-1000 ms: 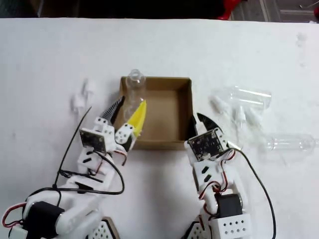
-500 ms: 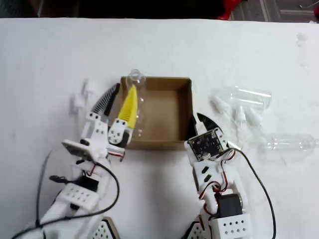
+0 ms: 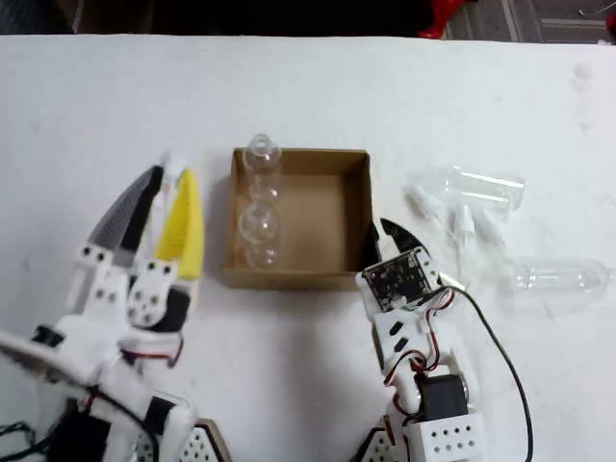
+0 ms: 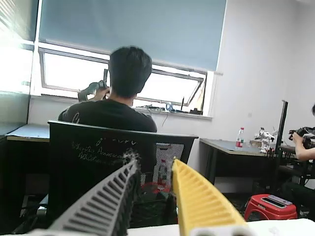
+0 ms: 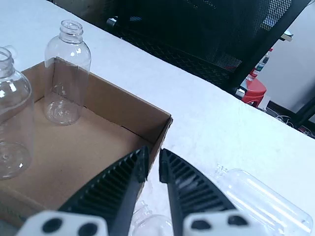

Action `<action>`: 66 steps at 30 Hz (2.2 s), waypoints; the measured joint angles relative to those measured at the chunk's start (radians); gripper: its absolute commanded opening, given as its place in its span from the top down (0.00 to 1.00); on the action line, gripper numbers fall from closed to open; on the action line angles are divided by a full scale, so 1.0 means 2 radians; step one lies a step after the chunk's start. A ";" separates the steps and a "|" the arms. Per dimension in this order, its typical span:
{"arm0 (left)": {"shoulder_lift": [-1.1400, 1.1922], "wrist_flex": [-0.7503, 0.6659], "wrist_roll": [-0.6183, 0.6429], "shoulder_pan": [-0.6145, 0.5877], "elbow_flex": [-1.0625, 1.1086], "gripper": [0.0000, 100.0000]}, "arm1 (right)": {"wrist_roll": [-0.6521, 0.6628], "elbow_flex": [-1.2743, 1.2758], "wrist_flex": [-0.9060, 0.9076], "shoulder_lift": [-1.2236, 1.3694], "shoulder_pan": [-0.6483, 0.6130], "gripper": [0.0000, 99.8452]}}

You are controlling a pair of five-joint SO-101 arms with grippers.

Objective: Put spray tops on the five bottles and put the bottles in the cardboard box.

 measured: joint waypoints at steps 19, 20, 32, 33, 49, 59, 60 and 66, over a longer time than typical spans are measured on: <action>0.300 0.312 0.061 -0.088 -0.521 0.90 | 0.000 0.000 0.000 0.000 0.000 0.97; 0.341 0.341 0.071 -0.100 -0.558 0.90 | 0.000 0.000 0.000 0.000 0.000 0.97; 0.757 0.636 0.033 -0.142 -0.871 0.90 | 0.000 0.000 0.000 0.000 0.000 0.97; 0.773 0.636 0.009 -0.150 -0.863 0.90 | 0.000 0.000 0.000 0.000 0.000 0.97; 0.846 0.619 -0.054 -0.084 -0.739 0.98 | 0.000 0.000 0.000 0.000 0.000 0.97; 0.814 0.584 -0.051 -0.025 -0.720 0.97 | 0.000 0.000 0.000 0.000 0.000 0.97; 0.817 0.584 -0.051 -0.015 -0.714 0.97 | 0.000 0.000 0.000 0.000 0.000 0.97; 0.829 0.584 -0.044 -0.016 -0.676 0.97 | 0.000 0.000 0.000 0.000 0.000 0.97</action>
